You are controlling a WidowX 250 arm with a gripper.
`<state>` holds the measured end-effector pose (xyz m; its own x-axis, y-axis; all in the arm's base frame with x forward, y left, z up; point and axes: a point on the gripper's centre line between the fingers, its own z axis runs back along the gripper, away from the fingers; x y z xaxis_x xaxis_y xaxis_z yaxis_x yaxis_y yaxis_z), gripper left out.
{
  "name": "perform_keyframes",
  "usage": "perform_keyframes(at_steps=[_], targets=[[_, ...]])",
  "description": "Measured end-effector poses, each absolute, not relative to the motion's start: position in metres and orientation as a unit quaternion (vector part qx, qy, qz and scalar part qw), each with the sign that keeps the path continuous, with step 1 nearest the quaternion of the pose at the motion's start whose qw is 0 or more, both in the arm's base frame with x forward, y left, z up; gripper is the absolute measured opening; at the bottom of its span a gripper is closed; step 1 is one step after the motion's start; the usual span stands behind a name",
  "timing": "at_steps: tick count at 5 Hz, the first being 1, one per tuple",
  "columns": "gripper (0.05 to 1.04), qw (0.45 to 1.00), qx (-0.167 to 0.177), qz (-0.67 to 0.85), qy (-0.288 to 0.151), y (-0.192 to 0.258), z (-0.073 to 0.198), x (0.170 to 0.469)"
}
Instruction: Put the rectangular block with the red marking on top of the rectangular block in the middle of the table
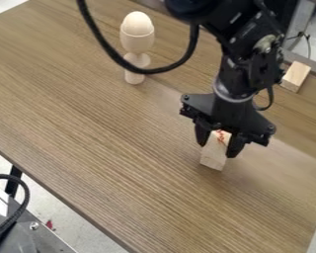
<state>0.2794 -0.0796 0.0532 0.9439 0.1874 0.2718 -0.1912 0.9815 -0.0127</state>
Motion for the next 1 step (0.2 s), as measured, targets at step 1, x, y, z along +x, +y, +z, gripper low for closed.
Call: perform_keyframes(at_steps=[1], targets=[[0.871,0.987,0.013,0.093,-0.128,-0.0790,0.0544,0.2824]])
